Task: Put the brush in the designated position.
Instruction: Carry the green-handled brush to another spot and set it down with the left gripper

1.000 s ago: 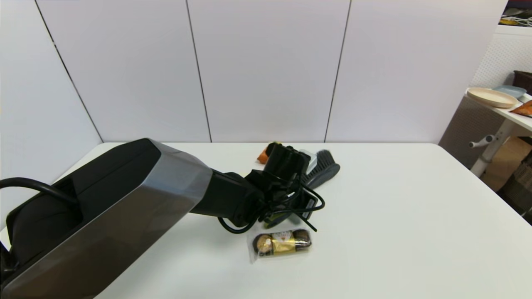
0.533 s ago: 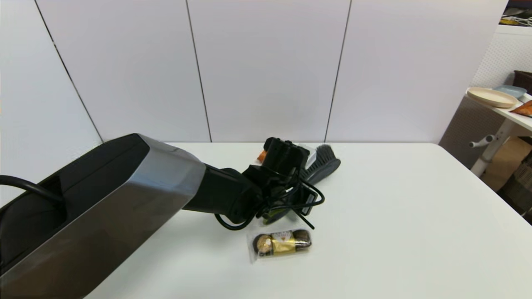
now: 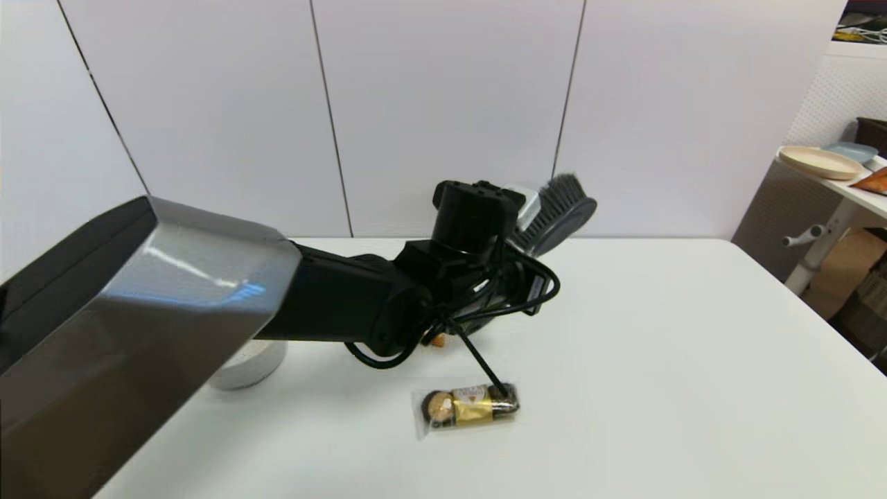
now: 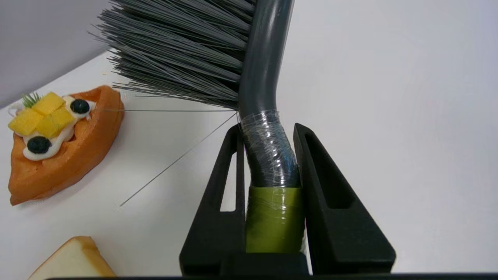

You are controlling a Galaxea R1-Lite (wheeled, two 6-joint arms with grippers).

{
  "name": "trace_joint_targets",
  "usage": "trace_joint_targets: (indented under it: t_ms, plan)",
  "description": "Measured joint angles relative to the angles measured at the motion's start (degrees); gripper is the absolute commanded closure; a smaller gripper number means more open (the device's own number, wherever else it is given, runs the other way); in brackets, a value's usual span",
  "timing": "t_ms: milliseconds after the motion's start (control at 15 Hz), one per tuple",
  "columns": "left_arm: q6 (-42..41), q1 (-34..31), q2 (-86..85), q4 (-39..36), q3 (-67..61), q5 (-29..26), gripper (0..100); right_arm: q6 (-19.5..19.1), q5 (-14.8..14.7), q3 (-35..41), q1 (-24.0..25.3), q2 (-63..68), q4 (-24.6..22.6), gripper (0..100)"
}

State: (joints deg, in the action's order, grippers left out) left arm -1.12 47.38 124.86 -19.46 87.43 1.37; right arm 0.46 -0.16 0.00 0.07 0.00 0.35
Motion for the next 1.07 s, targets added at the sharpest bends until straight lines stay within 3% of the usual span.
trace_joint_targets:
  t_ms: [333,600,1067]
  plan:
    - [-5.52,-2.95,-8.85,0.06,0.13,-0.29,100,-0.02,-0.02,0.00,0.00,0.00,0.00,0]
    - [-17.62,-15.12,-18.04,4.22,-1.13,-2.60,100,-0.02,0.02,0.00,0.00,0.00,-0.02,0]
    - [-29.83,-44.67,-27.11,8.83,-6.90,-24.41,100,-0.02,-0.02,0.00,0.00,0.00,0.00,0]
